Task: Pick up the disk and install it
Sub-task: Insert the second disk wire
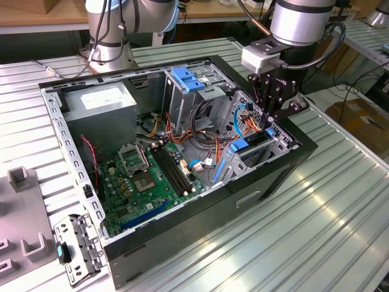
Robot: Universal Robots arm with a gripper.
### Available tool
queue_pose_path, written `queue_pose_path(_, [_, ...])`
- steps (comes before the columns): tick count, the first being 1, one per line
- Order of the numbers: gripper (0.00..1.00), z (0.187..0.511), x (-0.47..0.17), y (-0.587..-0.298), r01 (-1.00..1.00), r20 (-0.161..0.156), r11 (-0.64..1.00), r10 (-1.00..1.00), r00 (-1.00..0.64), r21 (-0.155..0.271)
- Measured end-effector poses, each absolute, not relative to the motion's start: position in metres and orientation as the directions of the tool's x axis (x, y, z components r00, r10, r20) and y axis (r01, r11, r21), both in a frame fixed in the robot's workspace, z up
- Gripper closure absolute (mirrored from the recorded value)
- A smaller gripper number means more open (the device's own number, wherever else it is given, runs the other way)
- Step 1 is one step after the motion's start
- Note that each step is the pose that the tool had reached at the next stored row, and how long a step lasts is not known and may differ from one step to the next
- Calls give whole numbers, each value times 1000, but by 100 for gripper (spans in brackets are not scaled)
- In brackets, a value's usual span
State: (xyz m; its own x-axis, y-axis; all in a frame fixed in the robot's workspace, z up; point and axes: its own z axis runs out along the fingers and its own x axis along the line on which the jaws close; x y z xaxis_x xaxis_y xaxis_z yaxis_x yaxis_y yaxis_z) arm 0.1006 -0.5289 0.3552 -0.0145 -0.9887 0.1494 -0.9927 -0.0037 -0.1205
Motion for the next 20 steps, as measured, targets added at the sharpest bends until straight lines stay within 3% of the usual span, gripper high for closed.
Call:
queue_pose_path(14, [89, 356, 100, -529, -993, 150, -3, -989, -15, -120])
queue_pose_path(20, [89, 381, 100, -529, -993, 149, -4, -989, -14, -120])
